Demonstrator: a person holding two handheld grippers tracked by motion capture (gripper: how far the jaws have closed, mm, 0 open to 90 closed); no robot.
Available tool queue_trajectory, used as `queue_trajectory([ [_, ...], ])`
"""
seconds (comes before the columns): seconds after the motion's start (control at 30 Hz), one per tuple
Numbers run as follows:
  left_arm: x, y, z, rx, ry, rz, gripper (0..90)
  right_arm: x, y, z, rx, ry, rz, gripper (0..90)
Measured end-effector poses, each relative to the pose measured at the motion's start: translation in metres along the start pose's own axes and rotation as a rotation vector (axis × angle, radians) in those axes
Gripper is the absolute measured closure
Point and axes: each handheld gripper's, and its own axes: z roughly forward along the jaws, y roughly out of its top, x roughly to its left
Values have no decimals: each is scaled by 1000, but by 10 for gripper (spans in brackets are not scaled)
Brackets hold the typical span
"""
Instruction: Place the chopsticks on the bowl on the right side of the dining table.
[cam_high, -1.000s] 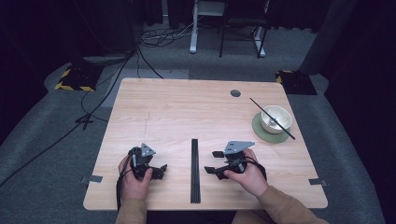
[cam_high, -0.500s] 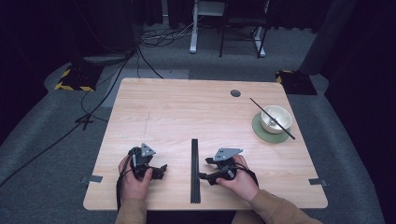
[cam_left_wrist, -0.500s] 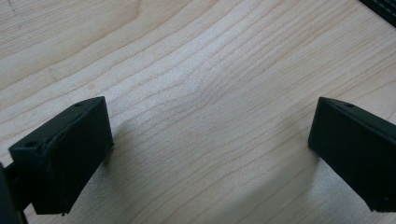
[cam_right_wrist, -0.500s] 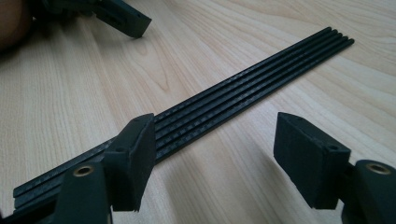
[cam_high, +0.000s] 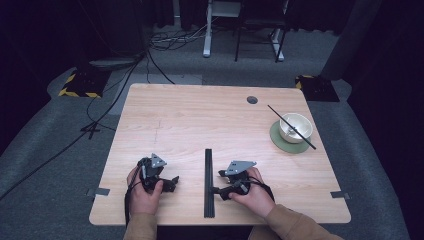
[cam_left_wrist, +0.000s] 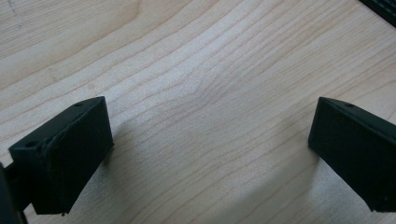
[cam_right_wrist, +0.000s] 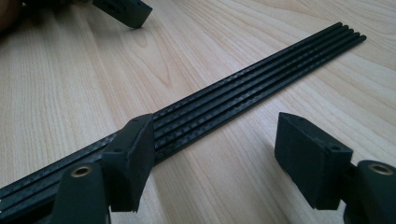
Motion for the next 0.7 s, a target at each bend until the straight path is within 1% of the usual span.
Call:
queue_trajectory([
  [0.03, 0, 0, 0, 0, 0, 0, 0, 0, 0, 0, 2, 0, -8, 296],
  [0.07, 0, 0, 0, 0, 0, 0, 1, 1, 0, 0, 10, -5, 4, 296],
  [0.17, 0, 0, 0, 0, 0, 0, 0, 3, 1, 1, 5, -8, 7, 296],
  [0.2, 0, 0, 0, 0, 0, 0, 0, 2, 1, 1, 6, -11, -12, 296],
  [0.27, 0, 0, 0, 0, 0, 0, 0, 2, 1, 2, 6, -10, -18, 295],
  [0.3, 0, 0, 0, 0, 0, 0, 1, 4, 1, 2, 10, -12, -1, 296],
  [0.33, 0, 0, 0, -2, 2, 0, 0, 3, 1, 2, 13, -14, -10, 296],
  [0.43, 0, 0, 0, 0, 0, 0, 0, 4, 1, 1, 16, -22, -5, 296],
  [0.47, 0, 0, 0, 0, 0, 0, 1, 2, 1, 1, 16, -26, -29, 297],
  [0.53, 0, 0, 0, 0, 0, 0, 1, 2, 0, 0, 17, -31, -1, 299],
  [0.57, 0, 0, 0, 0, 0, 0, 1, 1, 0, 0, 17, -36, -14, 300],
  [0.6, 0, 0, 0, 0, 0, 0, 1, 1, 0, -1, 16, -39, 3, 302],
  [0.63, 0, 0, 0, 0, 0, 0, 0, -1, -1, -2, 16, -39, -11, 305],
  [0.67, 0, 0, 0, 0, 0, 0, 0, -1, -1, -2, 18, -40, 3, 310],
  [0.7, 0, 0, 0, 0, 0, 0, 0, -2, -1, -3, 20, -44, 3, 314],
])
